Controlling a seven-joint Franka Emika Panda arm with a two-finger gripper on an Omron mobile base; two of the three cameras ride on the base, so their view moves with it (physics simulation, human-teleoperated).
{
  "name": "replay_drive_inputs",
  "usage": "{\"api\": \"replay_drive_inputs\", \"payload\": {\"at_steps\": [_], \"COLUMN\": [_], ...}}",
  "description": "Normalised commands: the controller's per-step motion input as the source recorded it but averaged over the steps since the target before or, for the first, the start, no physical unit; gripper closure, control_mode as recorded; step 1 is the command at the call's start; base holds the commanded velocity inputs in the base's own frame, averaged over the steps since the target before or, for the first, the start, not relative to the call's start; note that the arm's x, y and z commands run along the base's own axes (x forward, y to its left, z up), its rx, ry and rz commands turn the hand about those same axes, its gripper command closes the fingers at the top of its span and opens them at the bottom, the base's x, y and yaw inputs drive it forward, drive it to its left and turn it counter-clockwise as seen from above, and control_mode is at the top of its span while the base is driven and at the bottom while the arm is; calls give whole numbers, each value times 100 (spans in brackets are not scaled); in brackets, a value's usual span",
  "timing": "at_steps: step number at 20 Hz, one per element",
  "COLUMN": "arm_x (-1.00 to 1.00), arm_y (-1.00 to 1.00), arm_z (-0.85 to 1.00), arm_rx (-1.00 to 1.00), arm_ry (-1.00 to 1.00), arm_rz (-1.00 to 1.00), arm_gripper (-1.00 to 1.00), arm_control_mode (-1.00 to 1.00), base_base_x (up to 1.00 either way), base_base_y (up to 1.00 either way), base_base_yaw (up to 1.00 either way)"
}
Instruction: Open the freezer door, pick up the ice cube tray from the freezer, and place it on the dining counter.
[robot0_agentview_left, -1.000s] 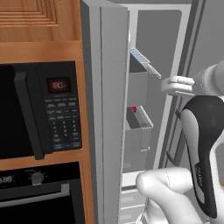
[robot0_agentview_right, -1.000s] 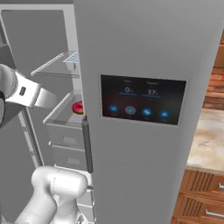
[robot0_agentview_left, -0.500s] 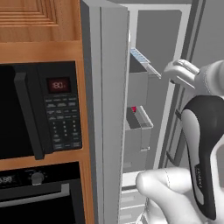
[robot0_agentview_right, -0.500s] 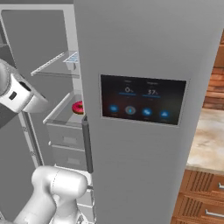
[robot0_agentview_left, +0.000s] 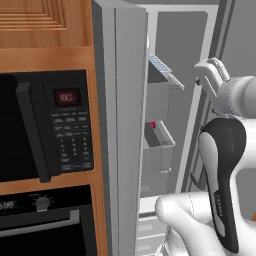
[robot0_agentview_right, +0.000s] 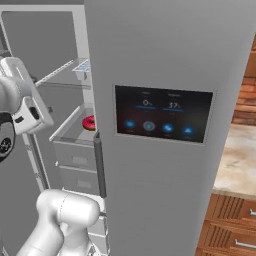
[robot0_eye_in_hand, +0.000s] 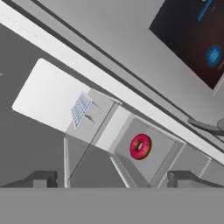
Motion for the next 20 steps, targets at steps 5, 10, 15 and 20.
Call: {"api": "replay_drive_inputs", "payload": {"at_steps": [5,10,15,20], "arm_x": [11,39,45,57], "arm_y": [-2,1,0,0], "arm_z": [15,34,0,0], "arm_rx": [27,16,13,6], "arm_ry": [-4,1,0,1], "arm_rz": [-7,-2,0,0], "arm_gripper": [-100,-100,-100,-100], "arm_control_mode": [-100,-100,-100,-100], "base_base_x": [0,0,0,0], "base_base_y": [0,0,0,0], "base_base_yaw": [0,0,0,0]}}
